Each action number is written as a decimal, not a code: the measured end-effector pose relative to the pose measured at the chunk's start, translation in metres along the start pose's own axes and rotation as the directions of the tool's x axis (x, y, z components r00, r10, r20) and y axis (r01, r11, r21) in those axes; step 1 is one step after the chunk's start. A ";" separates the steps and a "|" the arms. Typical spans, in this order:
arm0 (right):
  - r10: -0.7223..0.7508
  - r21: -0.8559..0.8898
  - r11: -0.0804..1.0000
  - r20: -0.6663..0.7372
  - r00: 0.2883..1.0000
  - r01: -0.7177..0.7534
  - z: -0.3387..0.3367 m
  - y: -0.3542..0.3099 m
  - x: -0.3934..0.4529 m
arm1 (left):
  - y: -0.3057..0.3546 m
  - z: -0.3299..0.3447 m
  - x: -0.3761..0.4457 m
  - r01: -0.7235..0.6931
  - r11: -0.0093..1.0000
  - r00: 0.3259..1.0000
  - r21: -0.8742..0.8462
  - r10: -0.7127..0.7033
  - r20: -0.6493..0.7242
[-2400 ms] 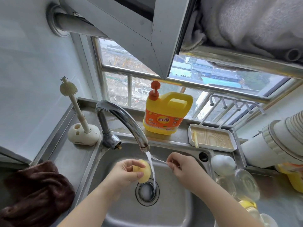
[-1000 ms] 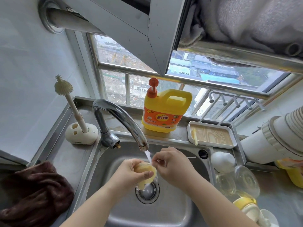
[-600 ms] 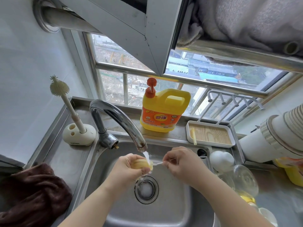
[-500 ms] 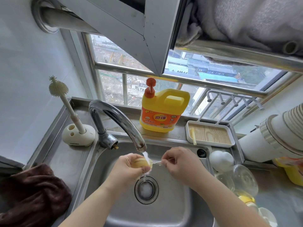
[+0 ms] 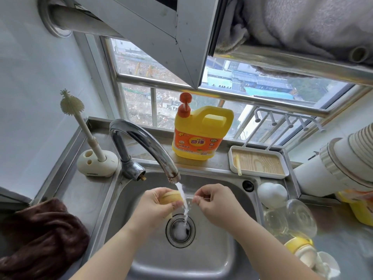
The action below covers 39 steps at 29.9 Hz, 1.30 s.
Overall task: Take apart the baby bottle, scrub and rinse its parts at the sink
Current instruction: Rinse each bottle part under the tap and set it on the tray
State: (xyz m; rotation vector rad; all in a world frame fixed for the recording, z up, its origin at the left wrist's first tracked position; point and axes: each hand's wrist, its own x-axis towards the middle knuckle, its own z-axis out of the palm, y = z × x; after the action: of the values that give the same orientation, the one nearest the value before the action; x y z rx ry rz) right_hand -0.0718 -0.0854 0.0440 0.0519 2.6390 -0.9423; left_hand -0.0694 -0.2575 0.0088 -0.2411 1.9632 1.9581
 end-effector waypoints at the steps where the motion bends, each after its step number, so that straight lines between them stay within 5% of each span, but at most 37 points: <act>1: 0.008 0.019 1.000 -0.004 1.000 -0.008 0.001 0.000 0.000 | 0.000 0.000 0.000 -0.008 1.000 1.000 0.011 0.008 -0.004; 7: 0.027 0.108 0.994 0.032 0.999 -0.030 0.012 -0.002 -0.006 | 0.000 -0.002 -0.003 -0.039 0.984 0.999 0.173 0.042 -0.016; 12: 0.083 0.264 0.960 0.050 0.995 -0.093 0.012 -0.005 -0.006 | -0.004 0.003 -0.008 -0.218 0.851 0.974 0.478 0.219 0.055; 16: 0.042 0.142 0.989 0.021 0.999 -0.044 0.013 -0.006 -0.005 | -0.001 0.003 -0.012 -0.129 0.969 0.990 0.212 0.138 -0.027; 21: -0.011 0.126 0.992 0.024 1.000 0.008 0.010 0.001 -0.009 | 0.005 -0.002 -0.010 -0.052 0.997 0.998 0.058 0.049 0.045; 27: -0.086 -0.059 0.995 0.003 0.996 0.086 -0.001 -0.003 -0.007 | 0.005 -0.003 -0.008 -0.058 0.994 0.991 0.089 0.047 0.126; 39: 0.016 -0.064 0.998 -0.077 0.997 -0.021 0.023 -0.014 -0.012 | -0.010 0.002 -0.008 -0.032 0.996 0.996 0.078 0.025 0.088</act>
State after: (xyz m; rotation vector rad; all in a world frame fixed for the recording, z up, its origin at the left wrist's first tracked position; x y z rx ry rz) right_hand -0.0560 -0.1098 0.0398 0.0979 2.7320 -0.8650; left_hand -0.0587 -0.2568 0.0026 -0.1061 1.9933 1.8699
